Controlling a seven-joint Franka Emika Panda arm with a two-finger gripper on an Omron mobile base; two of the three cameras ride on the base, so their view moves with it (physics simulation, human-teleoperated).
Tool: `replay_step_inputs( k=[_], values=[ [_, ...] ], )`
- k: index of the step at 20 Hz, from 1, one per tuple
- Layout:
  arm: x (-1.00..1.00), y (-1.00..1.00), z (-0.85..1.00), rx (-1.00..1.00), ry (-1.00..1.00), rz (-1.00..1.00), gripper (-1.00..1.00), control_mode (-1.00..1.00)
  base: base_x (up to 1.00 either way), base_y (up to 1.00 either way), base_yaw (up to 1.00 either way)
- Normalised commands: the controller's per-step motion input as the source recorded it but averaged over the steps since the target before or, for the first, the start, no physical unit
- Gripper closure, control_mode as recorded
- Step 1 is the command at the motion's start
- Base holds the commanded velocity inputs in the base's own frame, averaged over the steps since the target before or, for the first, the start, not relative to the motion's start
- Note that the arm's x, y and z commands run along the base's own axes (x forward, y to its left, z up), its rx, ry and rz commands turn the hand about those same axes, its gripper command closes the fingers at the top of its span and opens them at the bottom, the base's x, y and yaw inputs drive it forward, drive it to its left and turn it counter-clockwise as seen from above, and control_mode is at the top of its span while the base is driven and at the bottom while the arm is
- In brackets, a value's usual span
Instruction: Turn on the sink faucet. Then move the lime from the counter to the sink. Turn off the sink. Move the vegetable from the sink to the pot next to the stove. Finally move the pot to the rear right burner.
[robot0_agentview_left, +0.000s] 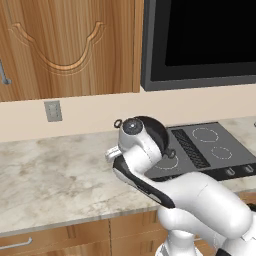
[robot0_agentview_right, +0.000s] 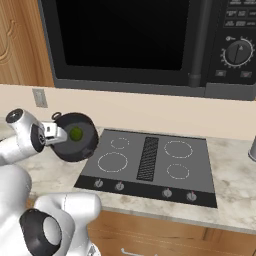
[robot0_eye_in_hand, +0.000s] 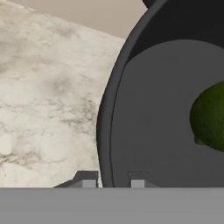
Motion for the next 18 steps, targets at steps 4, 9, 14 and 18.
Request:
replay_step_inputs(
  k=[4, 9, 14, 18],
  values=[
    [0.00, -0.88, 0.11, 0.07, 0.06, -0.03, 1.00, -1.00, 0.00, 0.00, 0.00],
    [0.00, -0.88, 0.19, 0.07, 0.10, -0.03, 1.00, -1.00, 0.00, 0.00, 0.00],
    [0.11, -0.81, 0.25, 0.02, 0.12, -0.05, 1.00, -1.00, 0.00, 0.00, 0.00],
    [0.42, -0.56, 0.06, -0.03, 0.09, -0.10, 1.00, -1.00, 0.00, 0.00, 0.00]
  ],
)
